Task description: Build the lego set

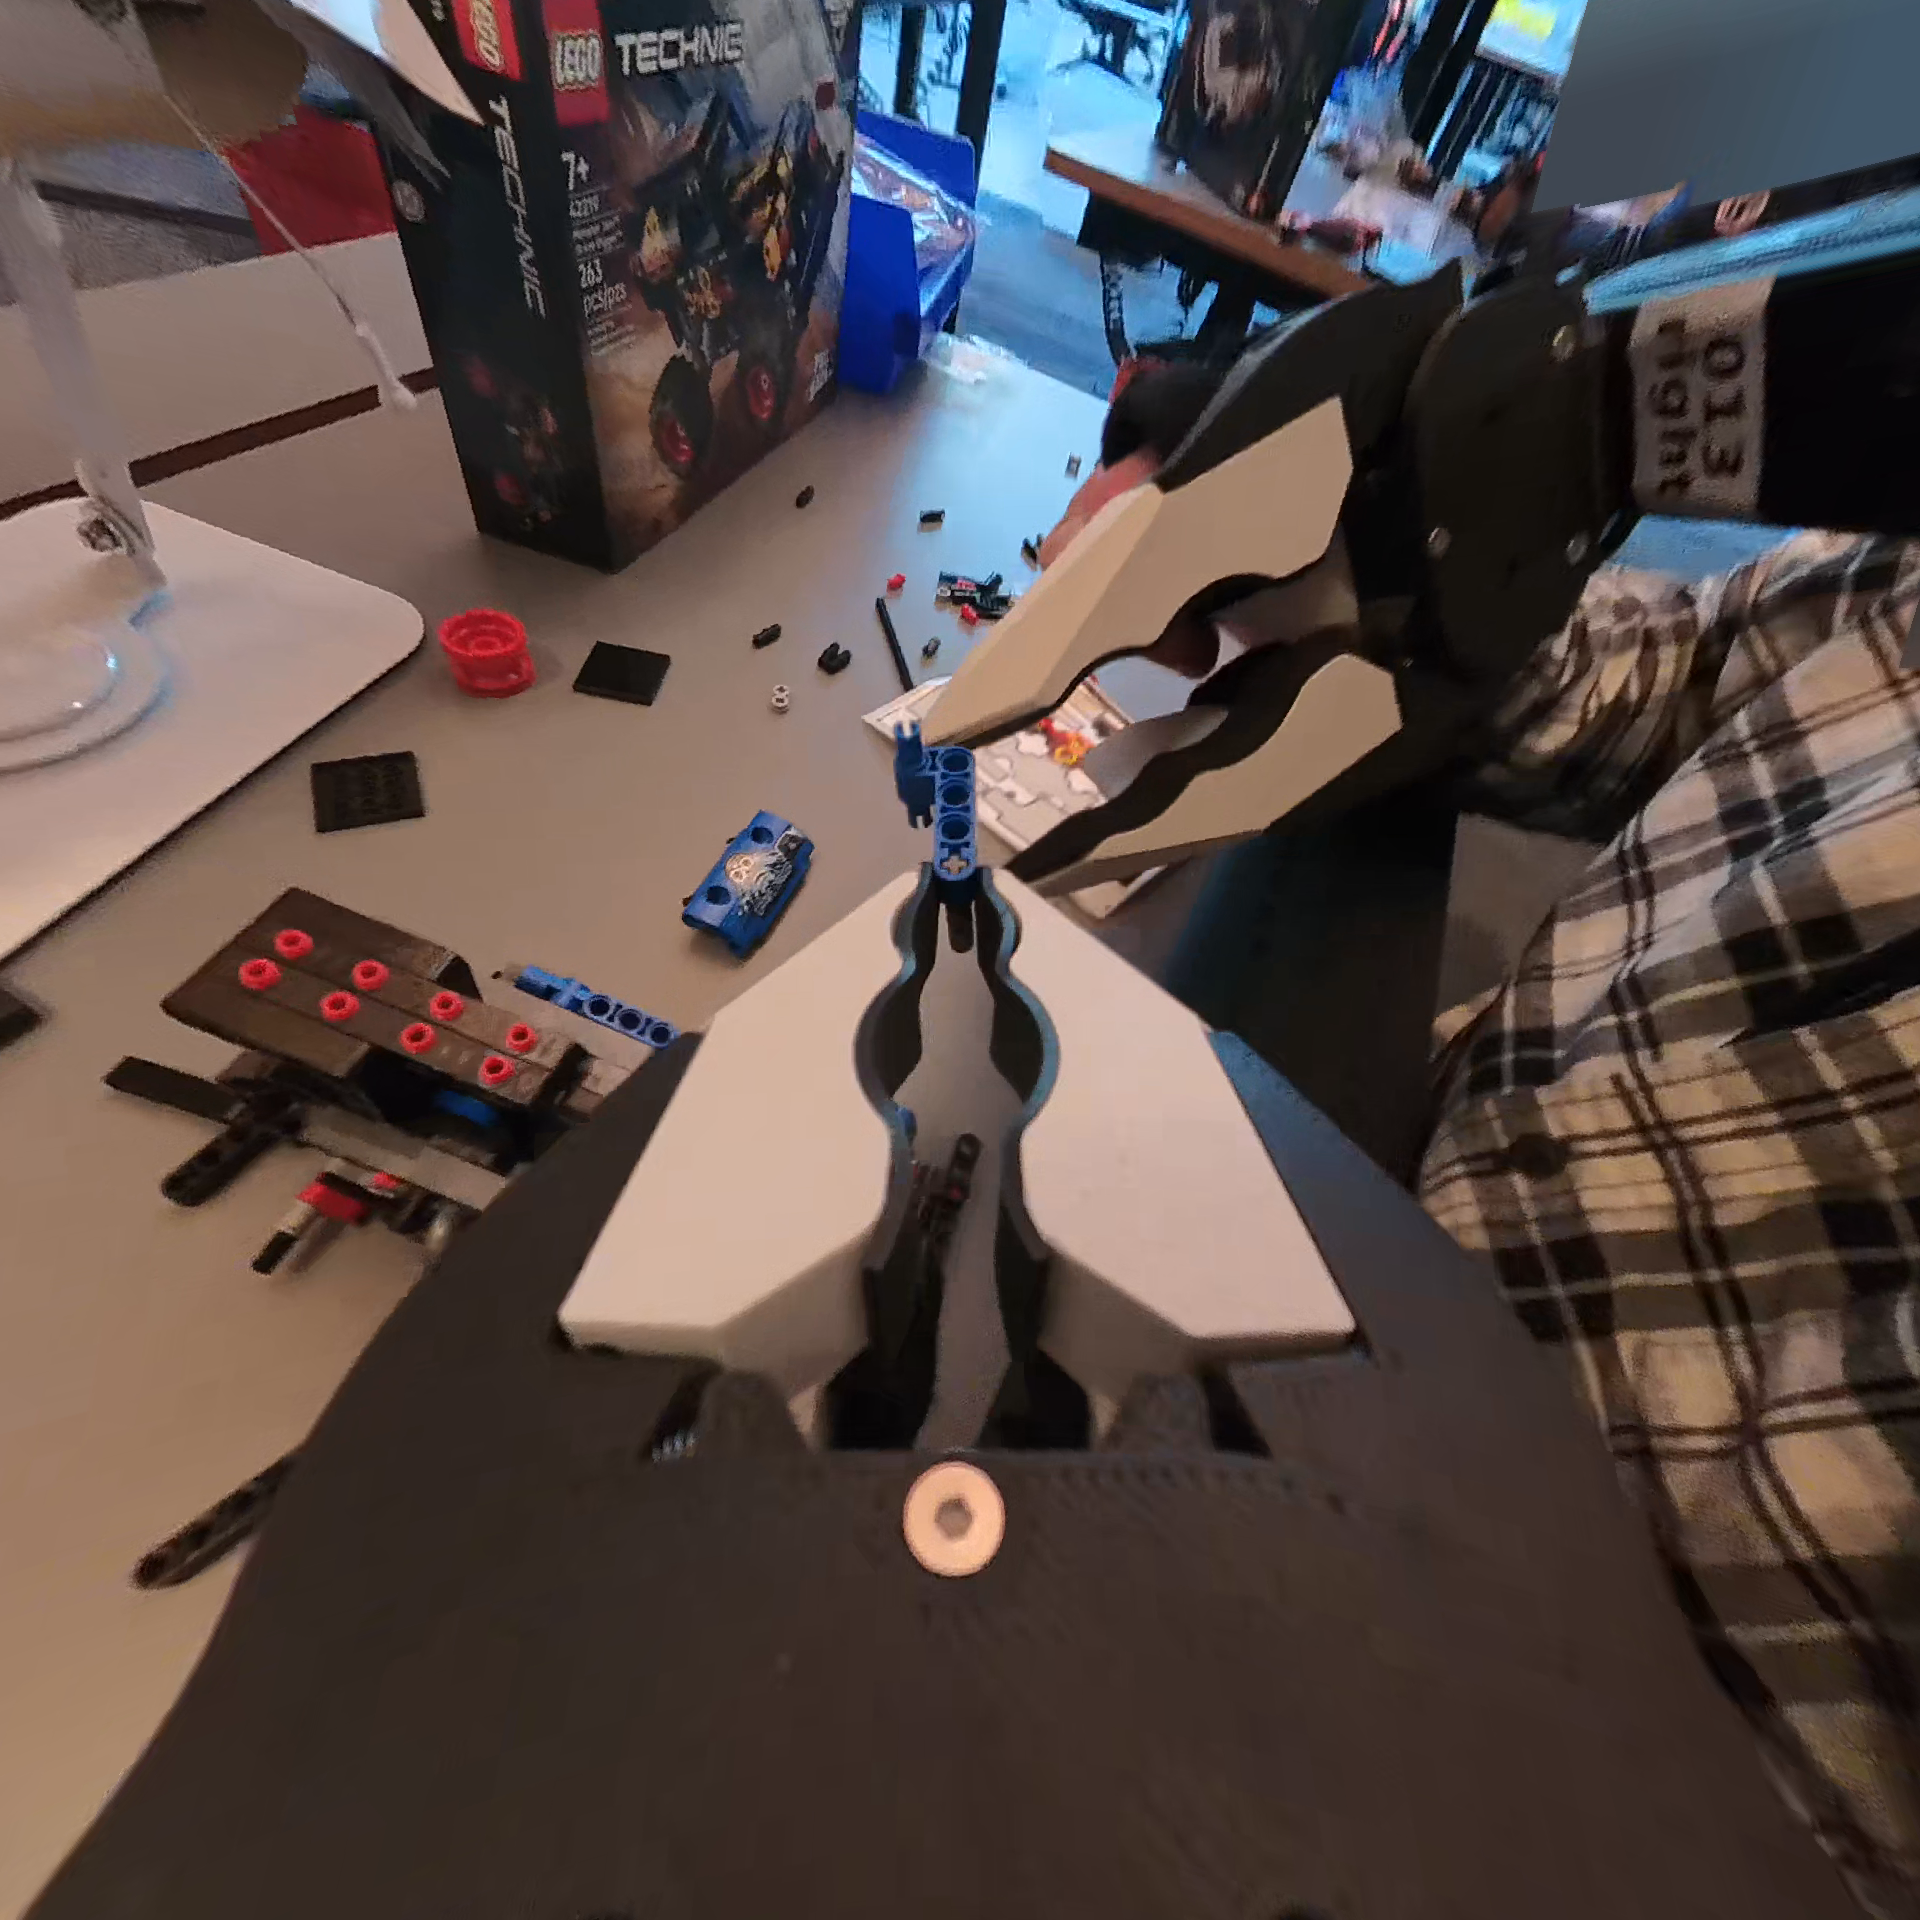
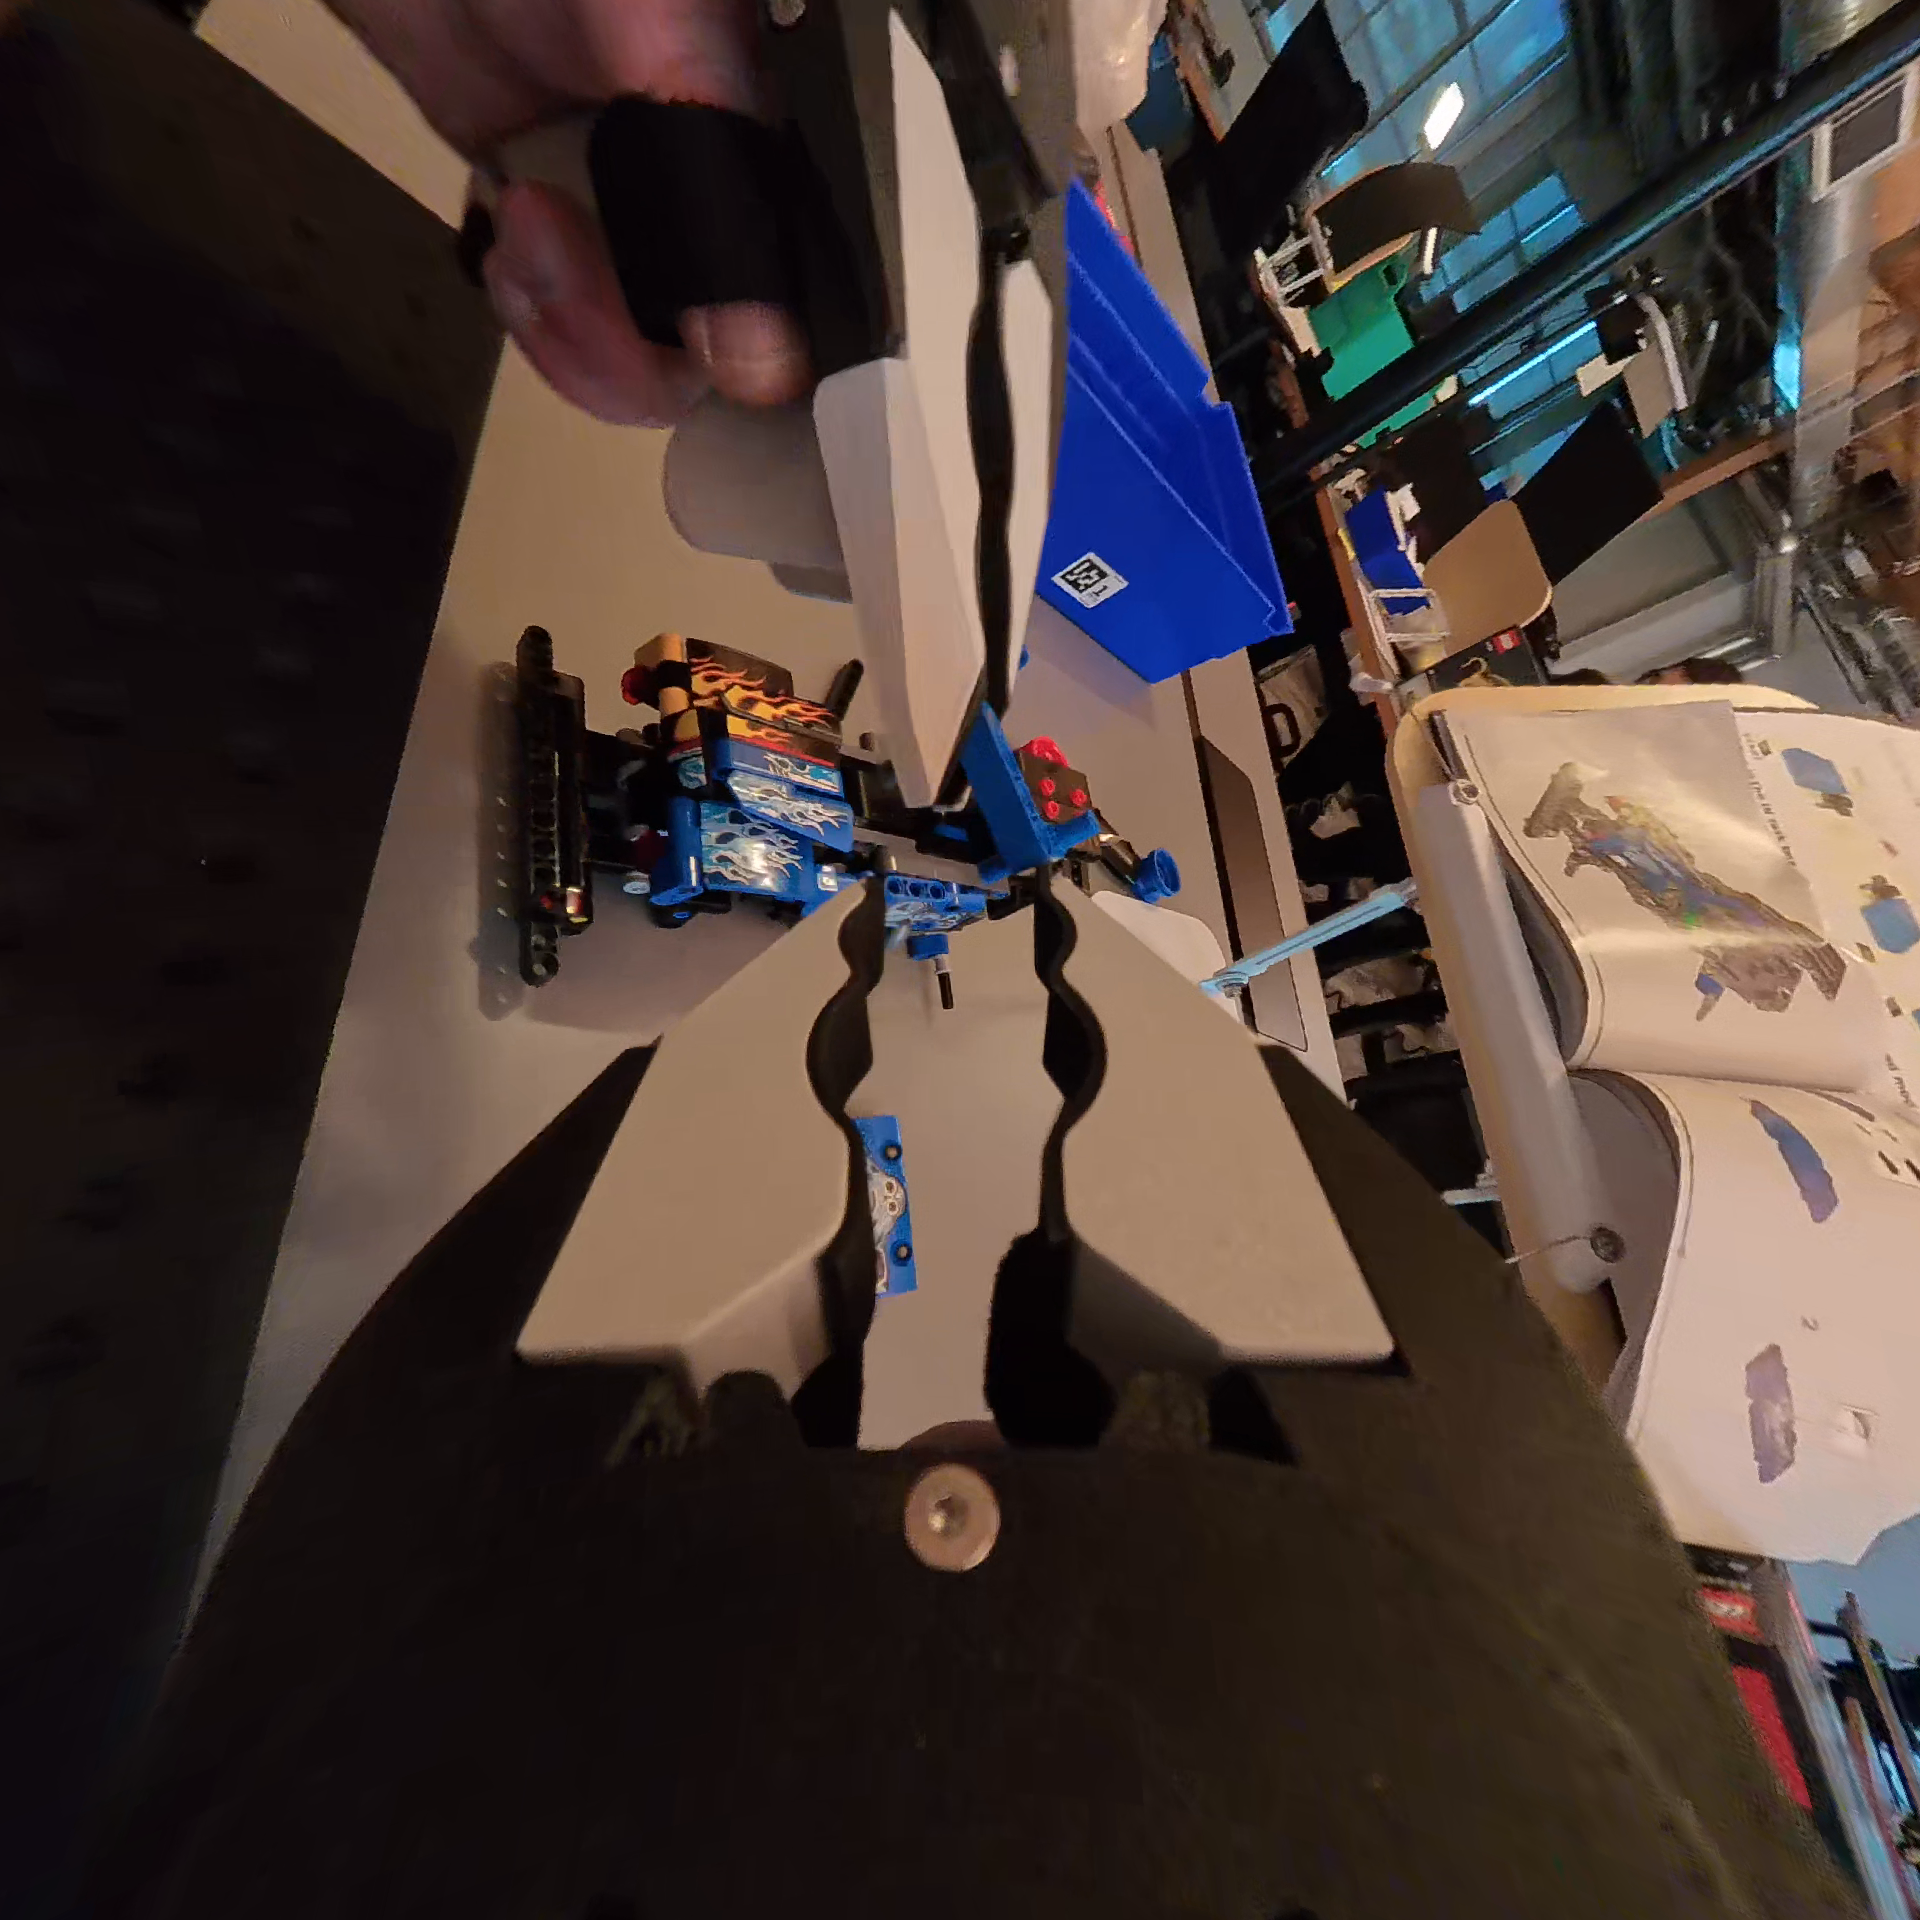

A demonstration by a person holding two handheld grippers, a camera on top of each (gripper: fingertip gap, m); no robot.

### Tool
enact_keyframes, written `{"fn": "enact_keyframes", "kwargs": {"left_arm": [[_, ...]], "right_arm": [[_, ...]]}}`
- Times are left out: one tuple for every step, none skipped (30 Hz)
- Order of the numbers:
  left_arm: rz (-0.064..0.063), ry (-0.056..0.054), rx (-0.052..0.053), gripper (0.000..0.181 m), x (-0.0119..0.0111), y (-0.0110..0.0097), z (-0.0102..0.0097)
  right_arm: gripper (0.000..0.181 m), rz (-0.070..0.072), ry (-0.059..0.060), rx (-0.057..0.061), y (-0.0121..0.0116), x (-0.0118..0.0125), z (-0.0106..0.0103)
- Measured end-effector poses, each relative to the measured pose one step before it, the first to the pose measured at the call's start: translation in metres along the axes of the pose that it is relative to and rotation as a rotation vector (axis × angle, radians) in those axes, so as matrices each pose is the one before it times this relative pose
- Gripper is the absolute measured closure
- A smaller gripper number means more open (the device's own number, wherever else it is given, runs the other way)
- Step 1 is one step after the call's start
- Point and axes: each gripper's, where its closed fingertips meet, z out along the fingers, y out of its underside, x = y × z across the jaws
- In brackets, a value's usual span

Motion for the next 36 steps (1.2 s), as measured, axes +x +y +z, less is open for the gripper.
{"fn": "enact_keyframes", "kwargs": {"left_arm": [[0.0245, 0.0, -0.0122, 0.176, -0.00021, -0.00063, -0.00144], [0.0279, 0.0004, -0.0126, 0.176, 0.00005, -0.0004, -0.001], [0.0292, -0.0053, -0.0132, 0.176, -0.00079, -0.00008, -0.0007], [0.0247, -0.012, -0.0123, 0.176, -0.00204, -0.0003, -0.0008], [0.024, -0.0013, -0.0082, 0.176, -0.00044, -0.00084, -0.0006], [0.0277, 0.0106, -0.0047, 0.176, 0.00203, -0.00163, -0.0003], [0.031, 0.0028, -0.0097, 0.176, 0.00158, -0.00119, 0.00026], [0.0345, -0.0075, -0.0218, 0.176, 0.00039, 0.00035, 0.00097], [0.0433, -0.0055, -0.0354, 0.176, 0.00092, 0.00268, 0.0016], [0.0431, -0.0078, -0.0317, 0.176, 0.0006, 0.0025, 0.00156], [0.0315, -0.0056, -0.0194, 0.176, 0.0003, 0.00067, 0.00102], [0.0231, 0.0, -0.0136, 0.176, 0.00053, 0.00027, 0.00065], [0.0177, -0.0058, -0.0127, 0.176, -0.00092, 0.00043, 0.00023], [0.0179, -0.0126, -0.0155, 0.176, -0.00219, 0.00157, 0.00001], [0.0145, -0.0006, -0.0099, 0.176, -0.00026, 0.0013, 0.00001], [0.0174, 0.0003, -0.0082, 0.176, 0.00006, 0.00124, -0.00011], [0.0132, -0.003, -0.0085, 0.176, -0.00053, 0.00125, -0.00015], [0.0119, -0.0001, -0.0051, 0.176, -0.00046, 0.00065, -0.00026], [0.0159, -0.0032, -0.0041, 0.176, -0.00092, 0.00082, -0.00039], [0.0138, -0.0046, 0.002, 0.176, -0.00162, 0.00007, -0.0005], [0.0035, -0.003, 0.0049, 0.176, -0.00201, 0.00003, -0.00068], [-0.0028, -0.0018, 0.0077, 0.176, -0.00242, -0.00028, -0.00081], [-0.0014, -0.0014, 0.0109, 0.176, -0.0026, -0.00035, -0.00088], [0.0026, -0.0008, 0.0115, 0.176, -0.00212, -0.00011, -0.00077], [-0.0028, -0.0043, 0.0111, 0.175, -0.00255, -0.00027, -0.00056], [-0.0041, -0.0094, 0.009, 0.175, -0.00279, -0.00017, -0.00008], [0.0008, -0.0109, 0.0084, 0.175, -0.00206, -0.00007, 0.00009], [0.0, -0.0117, 0.0085, 0.174, -0.00174, 0.00027, -0.00007], [-0.0081, -0.0153, 0.0065, 0.173, -0.00252, 0.00088, -0.00029], [-0.0113, -0.0153, 0.0098, 0.17, -0.0026, 0.00092, -0.00092], [-0.0131, -0.0147, 0.0113, 0.165, -0.00248, 0.00131, -0.00165], [-0.0127, -0.0157, 0.0081, 0.161, -0.0027, 0.00226, -0.00241], [-0.0133, -0.0173, 0.0022, 0.16, -0.00315, 0.00345, -0.00257], [-0.0112, -0.021, -0.0052, 0.159, -0.00394, 0.00501, -0.00213], [-0.008, -0.0281, -0.0145, 0.159, -0.00511, 0.00699, -0.00149], [-0.0099, -0.0287, -0.0189, 0.159, -0.0054, 0.00784, -0.00046]], "right_arm": [[0.153, -0.0019, -0.0171, -0.0042, -0.0007, -0.00124, -0.00035], [0.153, -0.002, -0.0222, -0.0026, -0.00027, -0.00146, -0.00087], [0.156, 0.0056, -0.0131, 0.0068, -0.00156, 0.00062, -0.00185], [0.158, 0.0111, -0.0068, 0.0127, -0.00262, 0.00205, -0.00251], [0.159, 0.0132, -0.0112, 0.0079, -0.00235, 0.00159, -0.00229], [0.16, 0.0196, -0.0068, 0.0125, -0.00323, 0.00245, -0.00203], [0.162, 0.0305, -0.0105, 0.0215, -0.00457, 0.00226, -0.00119], [0.162, 0.0378, -0.0279, 0.0193, -0.00419, -0.00026, 0.0003], [0.163, 0.0361, -0.0351, 0.0178, -0.00387, -0.00154, 0.00116], [0.164, 0.035, -0.0253, 0.021, -0.00365, -0.00012, 0.00176], [0.166, 0.0371, -0.0274, 0.0122, -0.00182, -0.00013, 0.0024], [0.167, 0.0341, -0.039, -0.0035, 0.00109, -0.00169, 0.00303], [0.168, 0.0297, -0.041, -0.0086, 0.0022, -0.0021, 0.00303], [0.168, 0.0261, -0.0277, -0.0039, 0.0015, -0.00038, 0.00248], [0.168, 0.0214, -0.0193, 0.0008, 0.00046, 0.00058, 0.00156], [0.169, 0.0196, -0.024, -0.0003, 0.00015, -0.00009, 0.00079], [0.171, 0.021, -0.0233, -0.004, 0.00042, -0.00029, 0.00074], [0.174, 0.0184, -0.0151, -0.0031, 0.00019, 0.00069, 0.00076], [0.175, 0.0205, -0.0107, -0.0017, 0.0001, 0.00139, 0.00082], [0.176, 0.018, -0.0144, -0.0001, -0.00018, 0.00064, 0.00062], [0.176, 0.0114, -0.0067, 0.0059, -0.00075, 0.00134, 0.00029], [0.176, 0.0171, -0.0037, 0.0094, -0.00083, 0.00195, 0.00039], [0.176, 0.0249, -0.0024, 0.0132, -0.00124, 0.00224, 0.00035], [0.176, 0.0295, -0.0033, 0.017, -0.00127, 0.00219, 0.00044], [0.176, 0.032, -0.0054, 0.0178, -0.00111, 0.00199, 0.00036], [0.176, 0.0301, -0.0016, 0.0179, -0.00088, 0.0025, 0.00015], [0.176, 0.0332, -0.0022, 0.0153, -0.00036, 0.00248, 0.00002], [0.176, 0.0345, -0.007, 0.0151, -0.00014, 0.00181, 0.00006], [0.176, 0.0339, -0.0048, 0.0156, 0.00002, 0.00193, 0.00029], [0.176, 0.0372, 0.0007, 0.0128, 0.0008, 0.00286, 0.00077], [0.176, 0.0361, 0.0004, 0.0073, 0.00224, 0.00285, 0.0014], [0.176, 0.0341, 0.0017, 0.0096, 0.00231, 0.00315, 0.0015], [0.176, 0.0405, 0.0048, 0.0114, 0.00226, 0.00404, 0.00152], [0.176, 0.0471, 0.0021, 0.0135, 0.00208, 0.00407, 0.00176], [0.176, 0.049, -0.0025, 0.0138, 0.00209, 0.00358, 0.00205], [0.176, 0.0483, 0.0079, 0.0115, 0.00238, 0.00509, 0.00212]]}}
